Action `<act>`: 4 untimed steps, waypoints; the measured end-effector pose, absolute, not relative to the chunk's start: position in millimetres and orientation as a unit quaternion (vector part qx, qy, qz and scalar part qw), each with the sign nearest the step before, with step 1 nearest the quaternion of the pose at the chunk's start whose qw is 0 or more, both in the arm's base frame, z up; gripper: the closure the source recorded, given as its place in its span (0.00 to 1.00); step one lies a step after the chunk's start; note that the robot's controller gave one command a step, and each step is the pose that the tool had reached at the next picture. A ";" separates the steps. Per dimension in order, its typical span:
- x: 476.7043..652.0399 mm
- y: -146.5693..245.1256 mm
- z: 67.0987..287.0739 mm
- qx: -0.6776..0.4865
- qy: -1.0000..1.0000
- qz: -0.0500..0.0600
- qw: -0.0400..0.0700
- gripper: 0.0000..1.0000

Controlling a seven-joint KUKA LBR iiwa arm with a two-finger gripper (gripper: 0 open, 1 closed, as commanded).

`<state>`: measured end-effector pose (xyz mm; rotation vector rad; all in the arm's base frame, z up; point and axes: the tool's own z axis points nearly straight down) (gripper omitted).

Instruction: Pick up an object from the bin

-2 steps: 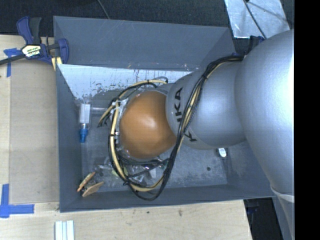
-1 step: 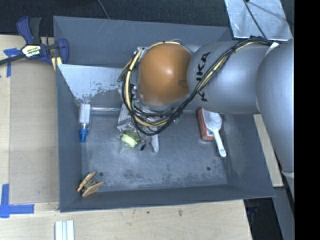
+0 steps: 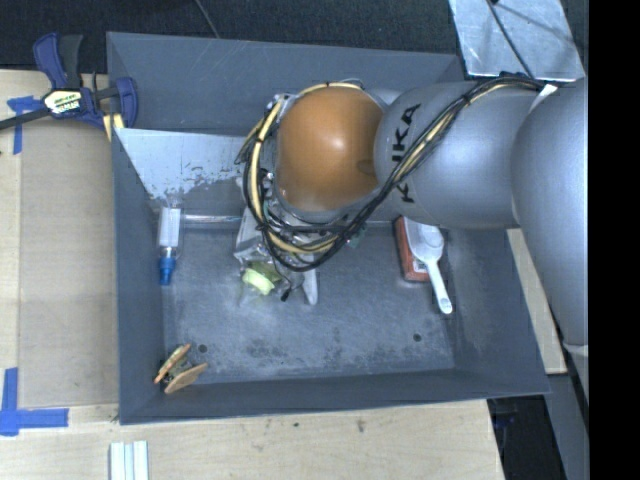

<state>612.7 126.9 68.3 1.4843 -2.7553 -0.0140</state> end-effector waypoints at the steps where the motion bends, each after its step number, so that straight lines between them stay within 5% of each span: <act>1: 610.8 126.6 74.3 0.474 -0.881 -0.005 0.007 1.00; 4: 612.1 126.8 116.4 0.473 -0.881 -0.002 0.001 1.00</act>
Offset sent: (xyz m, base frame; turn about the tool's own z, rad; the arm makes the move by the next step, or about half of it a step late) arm 0.0000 0.0002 0.0558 0.0000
